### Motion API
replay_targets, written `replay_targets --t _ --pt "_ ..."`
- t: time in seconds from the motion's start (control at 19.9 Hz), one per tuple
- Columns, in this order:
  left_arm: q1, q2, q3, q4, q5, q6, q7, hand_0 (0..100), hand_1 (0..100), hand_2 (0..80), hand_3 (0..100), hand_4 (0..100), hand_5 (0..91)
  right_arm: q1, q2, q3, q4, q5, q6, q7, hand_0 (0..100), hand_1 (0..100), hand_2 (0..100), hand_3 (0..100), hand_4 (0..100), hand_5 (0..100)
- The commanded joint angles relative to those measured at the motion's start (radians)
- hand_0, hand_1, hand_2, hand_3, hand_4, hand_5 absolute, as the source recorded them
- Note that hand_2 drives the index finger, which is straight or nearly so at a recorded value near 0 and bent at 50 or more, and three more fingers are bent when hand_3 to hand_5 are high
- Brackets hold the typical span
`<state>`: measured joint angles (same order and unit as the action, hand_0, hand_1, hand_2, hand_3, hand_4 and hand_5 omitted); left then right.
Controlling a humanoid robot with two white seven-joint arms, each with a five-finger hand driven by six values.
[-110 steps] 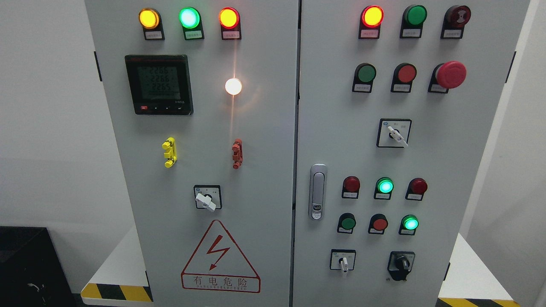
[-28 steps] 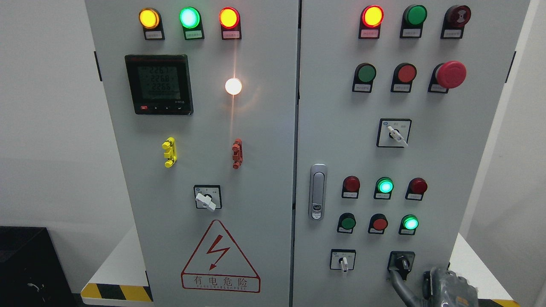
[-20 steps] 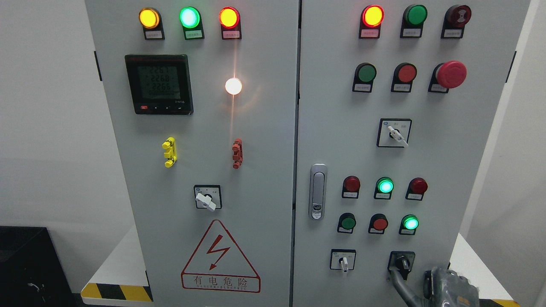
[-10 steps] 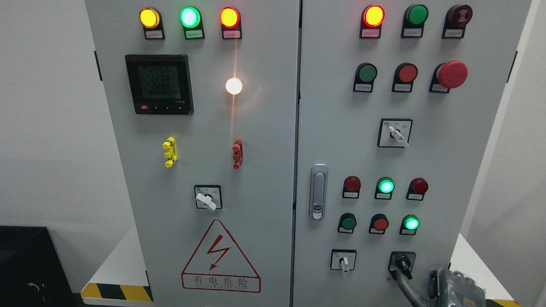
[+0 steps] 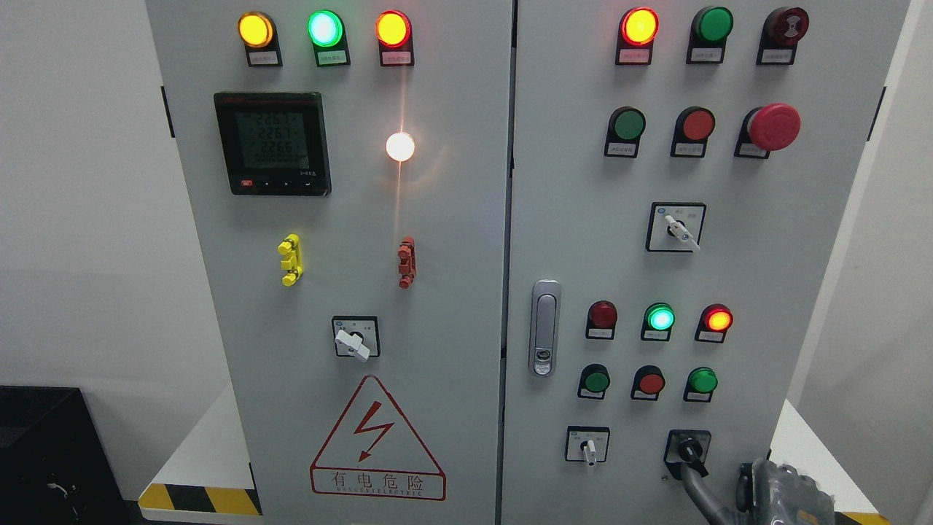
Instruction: Flip black knob to close circuit
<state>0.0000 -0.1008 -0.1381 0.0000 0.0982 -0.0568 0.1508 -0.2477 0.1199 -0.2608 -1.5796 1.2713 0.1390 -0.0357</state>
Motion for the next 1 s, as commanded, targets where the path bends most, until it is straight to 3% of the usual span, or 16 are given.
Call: replay_targets --t 0.0,0.95 --pt "0.023 0.001 0.000 -0.029 0.000 0.000 -0.001 12 56 0.0 0 0 0.0 0.001 0.000 -0.008 -0.014 -0.003 -0.001 -0.004 0 0 96 100 100 100" --pt "0.023 0.000 0.000 -0.029 0.000 0.000 -0.001 12 56 0.0 0 0 0.0 0.005 0.000 -0.008 -0.030 -0.016 -0.002 -0.004 0 0 96 100 100 100"
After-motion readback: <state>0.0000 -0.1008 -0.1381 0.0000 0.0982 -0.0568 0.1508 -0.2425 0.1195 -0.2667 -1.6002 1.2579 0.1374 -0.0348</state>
